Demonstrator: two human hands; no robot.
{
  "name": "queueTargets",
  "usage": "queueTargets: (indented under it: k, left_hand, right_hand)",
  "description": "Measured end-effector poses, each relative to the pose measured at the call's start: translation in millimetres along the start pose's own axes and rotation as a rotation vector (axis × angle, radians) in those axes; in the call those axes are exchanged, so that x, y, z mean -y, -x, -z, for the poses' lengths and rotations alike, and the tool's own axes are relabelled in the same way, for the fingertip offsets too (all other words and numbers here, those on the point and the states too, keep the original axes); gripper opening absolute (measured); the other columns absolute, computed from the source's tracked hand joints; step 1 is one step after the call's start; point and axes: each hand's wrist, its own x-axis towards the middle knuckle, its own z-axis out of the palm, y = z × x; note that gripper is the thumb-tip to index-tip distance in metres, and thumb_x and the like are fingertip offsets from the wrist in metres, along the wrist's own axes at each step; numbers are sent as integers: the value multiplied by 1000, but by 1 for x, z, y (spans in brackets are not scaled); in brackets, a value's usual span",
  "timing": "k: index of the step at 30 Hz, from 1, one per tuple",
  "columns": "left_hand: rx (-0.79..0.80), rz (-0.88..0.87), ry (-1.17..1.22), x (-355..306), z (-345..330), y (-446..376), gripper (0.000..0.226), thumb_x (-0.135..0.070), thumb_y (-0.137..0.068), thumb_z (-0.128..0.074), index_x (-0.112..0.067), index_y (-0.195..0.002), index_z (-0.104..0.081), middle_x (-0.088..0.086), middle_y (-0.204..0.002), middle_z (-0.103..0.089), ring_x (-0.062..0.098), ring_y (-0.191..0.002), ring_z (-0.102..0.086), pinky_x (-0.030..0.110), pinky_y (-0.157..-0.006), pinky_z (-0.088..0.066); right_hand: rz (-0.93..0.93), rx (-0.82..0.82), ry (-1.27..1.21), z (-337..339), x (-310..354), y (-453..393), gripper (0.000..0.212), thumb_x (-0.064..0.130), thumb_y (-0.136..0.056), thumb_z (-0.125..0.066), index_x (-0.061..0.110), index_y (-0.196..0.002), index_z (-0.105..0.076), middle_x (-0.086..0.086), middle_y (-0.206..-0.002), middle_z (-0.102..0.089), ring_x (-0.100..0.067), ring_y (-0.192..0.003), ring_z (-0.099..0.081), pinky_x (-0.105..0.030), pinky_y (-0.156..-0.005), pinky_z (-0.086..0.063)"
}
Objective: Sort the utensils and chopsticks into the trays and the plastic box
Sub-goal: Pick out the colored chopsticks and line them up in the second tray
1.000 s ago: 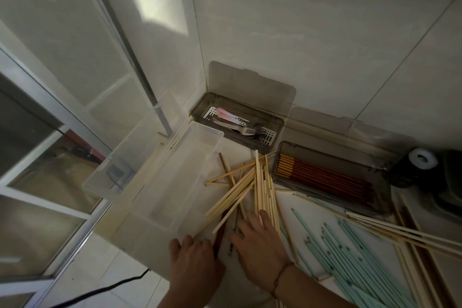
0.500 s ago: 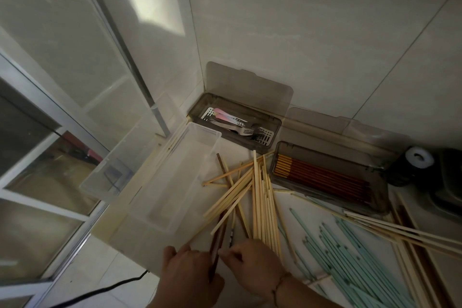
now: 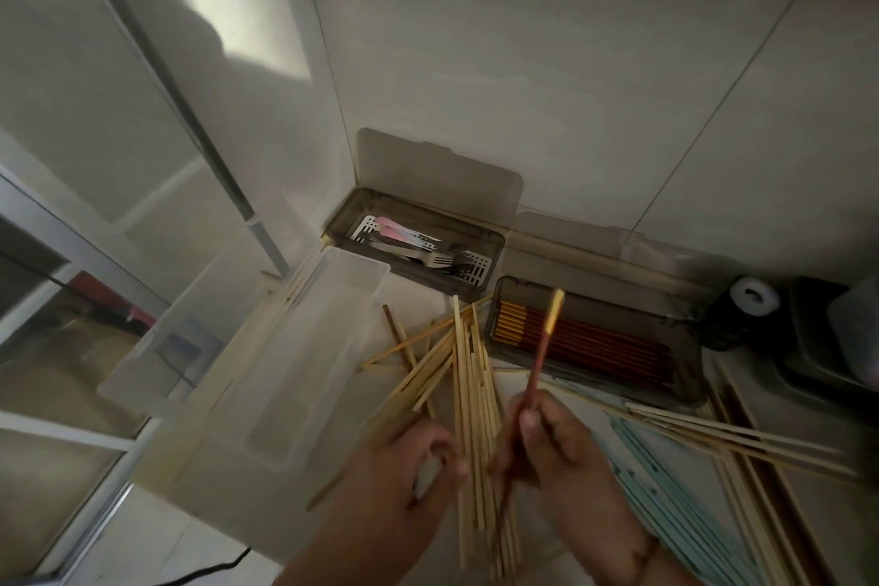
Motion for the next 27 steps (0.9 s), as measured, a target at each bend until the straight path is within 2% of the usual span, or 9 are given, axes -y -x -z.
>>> queueTargets:
  k: [2,5,8,11,14,16,19,22,27]
  left_hand:
    - [-2,3,-110,-6,-14,-20,36,-63,-84,-39,-45,-115,-46,-28,-113,-48,-4,-103,-48,24,-88,-44]
    - [72,-9,-342,-6,-40,-51,57,-62,-85,-32,-47,-140,-21,-11,-149,-25,16,-136,-27,39,-112,-29]
    - [129,12,-451,4,-58,-74,63,-61,-88,-31,-45,-145,-8,-8,-157,-5,24,-145,-3,49,-117,-12]
    - [172,9,-479,15,-67,-81,62,-63,-87,-28,-42,-144,-13,-5,-158,-8,25,-146,-1,53,-117,-9]
    - [188,-20,-529,16,-70,-80,62,-63,-84,-23,-39,-141,-20,-3,-157,-11,26,-145,-3,56,-116,-11]
    - [176,-39,-547,14,-68,-76,60,-61,-83,-24,-38,-139,-25,-2,-155,-15,26,-144,-5,55,-115,-12]
    - [117,-93,-549,12,-62,-65,50,-52,-83,-42,-37,-131,-40,-7,-144,-29,21,-135,-19,48,-109,-26]
    - [52,-164,-475,19,-53,-45,30,-43,-77,-57,-36,-106,-55,-13,-112,-50,11,-109,-44,30,-86,-48]
    - [-18,-182,-428,50,-39,-2,9,-37,-74,-57,-29,-75,-62,-12,-76,-59,12,-73,-61,22,-55,-50]
  right_hand:
    - [159,-133,144,23,12,-12,26,38,-95,-40,29,-94,-64,11,-58,-51,-4,-50,-44,-23,-49,-40]
    - [357,-294,620,67,25,-37,20,30,-98,-45,31,-108,-62,21,-72,-61,0,-68,-57,-17,-62,-42]
    - [261,-300,936,104,28,-66,19,13,-95,-53,19,-110,-64,8,-89,-65,-13,-84,-60,-24,-73,-41]
    - [139,-234,1075,123,22,-90,13,11,-90,-62,16,-101,-68,-3,-104,-65,-16,-97,-57,-24,-85,-41]
    - [99,-184,1178,128,15,-108,11,18,-87,-67,21,-97,-71,-2,-101,-67,-22,-101,-57,-33,-92,-46]
    - [27,-133,1254,127,11,-117,11,26,-87,-68,29,-96,-71,2,-100,-69,-19,-102,-58,-33,-91,-48]
    - [-79,-30,1270,124,7,-131,15,26,-84,-71,26,-98,-74,3,-108,-69,-14,-102,-61,-29,-92,-49]
    - [-126,62,1336,124,3,-141,16,24,-81,-73,26,-97,-75,4,-113,-68,-13,-104,-61,-24,-94,-47]
    - [-166,75,1366,128,-3,-147,13,22,-79,-75,31,-75,-66,-1,-106,-68,-17,-96,-61,-23,-84,-48]
